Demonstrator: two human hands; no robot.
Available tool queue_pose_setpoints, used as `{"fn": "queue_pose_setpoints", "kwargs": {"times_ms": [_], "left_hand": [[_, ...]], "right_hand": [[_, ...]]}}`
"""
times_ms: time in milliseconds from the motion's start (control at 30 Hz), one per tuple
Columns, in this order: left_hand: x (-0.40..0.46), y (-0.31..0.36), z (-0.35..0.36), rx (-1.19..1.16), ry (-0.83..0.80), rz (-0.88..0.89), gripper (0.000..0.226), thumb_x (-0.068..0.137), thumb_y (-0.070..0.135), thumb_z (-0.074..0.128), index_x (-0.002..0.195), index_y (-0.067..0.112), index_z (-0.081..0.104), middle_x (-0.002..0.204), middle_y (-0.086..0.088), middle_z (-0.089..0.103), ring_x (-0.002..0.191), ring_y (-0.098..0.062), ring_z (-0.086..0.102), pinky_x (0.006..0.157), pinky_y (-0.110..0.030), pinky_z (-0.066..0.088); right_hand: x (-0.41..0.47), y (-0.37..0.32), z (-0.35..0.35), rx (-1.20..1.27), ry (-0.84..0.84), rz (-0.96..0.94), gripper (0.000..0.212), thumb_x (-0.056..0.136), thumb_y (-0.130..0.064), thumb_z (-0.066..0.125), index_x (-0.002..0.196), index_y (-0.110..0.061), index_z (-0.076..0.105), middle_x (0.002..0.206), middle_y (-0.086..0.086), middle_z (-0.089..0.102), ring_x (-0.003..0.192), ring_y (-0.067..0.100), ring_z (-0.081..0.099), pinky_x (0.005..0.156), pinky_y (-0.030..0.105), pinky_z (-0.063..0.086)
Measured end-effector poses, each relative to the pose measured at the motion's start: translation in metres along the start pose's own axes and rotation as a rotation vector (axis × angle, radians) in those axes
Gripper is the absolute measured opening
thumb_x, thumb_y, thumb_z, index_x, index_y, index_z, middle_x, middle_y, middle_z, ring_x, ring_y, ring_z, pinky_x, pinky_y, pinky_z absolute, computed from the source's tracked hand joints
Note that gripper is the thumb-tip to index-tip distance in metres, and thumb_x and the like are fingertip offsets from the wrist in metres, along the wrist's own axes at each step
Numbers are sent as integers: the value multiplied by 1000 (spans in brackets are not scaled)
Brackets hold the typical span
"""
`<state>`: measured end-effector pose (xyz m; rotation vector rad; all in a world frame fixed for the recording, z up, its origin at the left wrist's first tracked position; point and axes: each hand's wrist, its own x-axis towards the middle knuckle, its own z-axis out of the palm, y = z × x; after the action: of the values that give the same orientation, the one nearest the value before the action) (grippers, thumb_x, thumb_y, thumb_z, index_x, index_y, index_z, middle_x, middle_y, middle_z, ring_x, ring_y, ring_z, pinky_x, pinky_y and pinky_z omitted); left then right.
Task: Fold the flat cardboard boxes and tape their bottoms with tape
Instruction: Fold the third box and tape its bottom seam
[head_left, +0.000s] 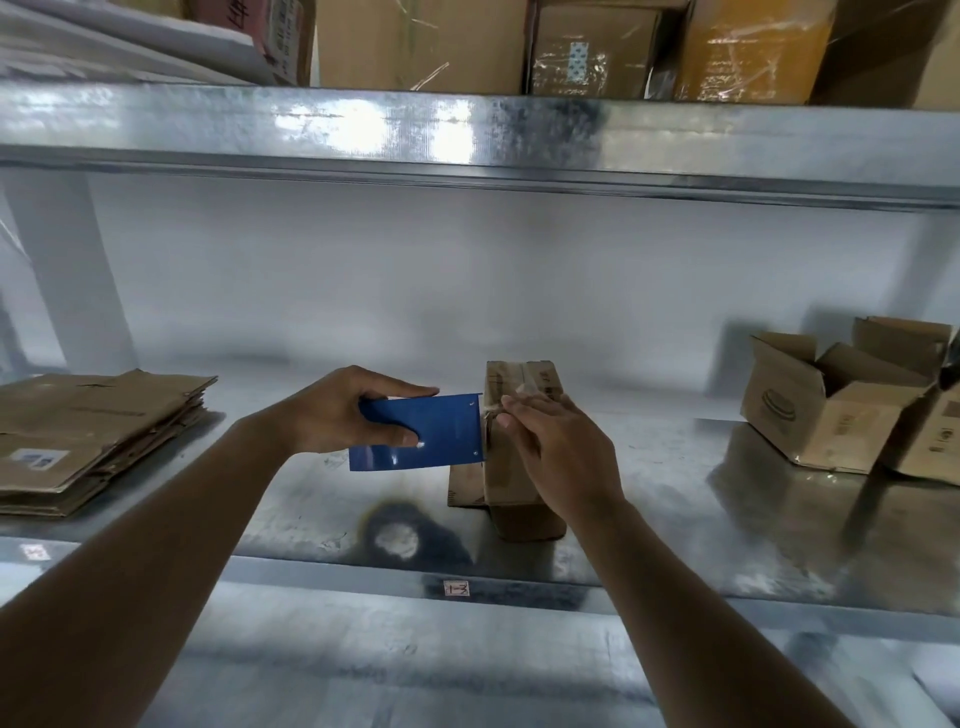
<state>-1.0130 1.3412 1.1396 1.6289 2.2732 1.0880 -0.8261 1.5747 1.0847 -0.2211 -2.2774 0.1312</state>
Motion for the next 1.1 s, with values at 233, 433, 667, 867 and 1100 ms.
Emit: {"fn": "queue_pose_setpoints", "kwargs": {"times_ms": [233, 433, 667, 867, 1100], "left_hand": [[0, -1, -3, 52, 2, -11, 60, 74, 46, 86, 130, 52, 66, 112, 15, 76, 103, -15, 71, 91, -35, 60], [-1, 2, -4, 176, 44, 18, 59, 79, 40, 87, 132, 51, 64, 121, 25, 71, 107, -1, 68, 91, -20, 56], [-1, 10, -8, 246, 9, 7, 58, 77, 45, 88, 130, 54, 65, 100, 24, 74, 88, -8, 69, 73, -26, 57], [-7, 13, -7, 261, 16, 5, 58, 78, 34, 91, 130, 47, 69, 94, 27, 74, 85, -8, 70, 75, -28, 58], [-12, 8, -2, 183, 56, -20, 58, 78, 26, 91, 129, 45, 70, 110, 23, 76, 101, -10, 72, 89, -31, 61]], "right_hand": [[-2, -2, 2, 27, 55, 54, 33, 98, -41, 65, 123, -22, 76, 127, -2, 73, 122, 19, 68, 104, 35, 48], [-2, -7, 0, 46, 40, 87, 32, 97, -40, 68, 121, -22, 77, 126, -2, 74, 121, 20, 68, 98, 41, 56], [-1, -13, -8, 58, -1, 116, 32, 98, -41, 68, 122, -21, 76, 123, -2, 75, 115, 21, 71, 94, 38, 57], [-1, -14, -12, 82, -33, 135, 34, 100, -43, 64, 126, -24, 74, 127, -4, 73, 120, 19, 67, 93, 35, 56], [-3, -15, -10, 85, -18, 154, 37, 99, -45, 62, 126, -24, 74, 129, -4, 72, 122, 20, 67, 96, 39, 56]]}}
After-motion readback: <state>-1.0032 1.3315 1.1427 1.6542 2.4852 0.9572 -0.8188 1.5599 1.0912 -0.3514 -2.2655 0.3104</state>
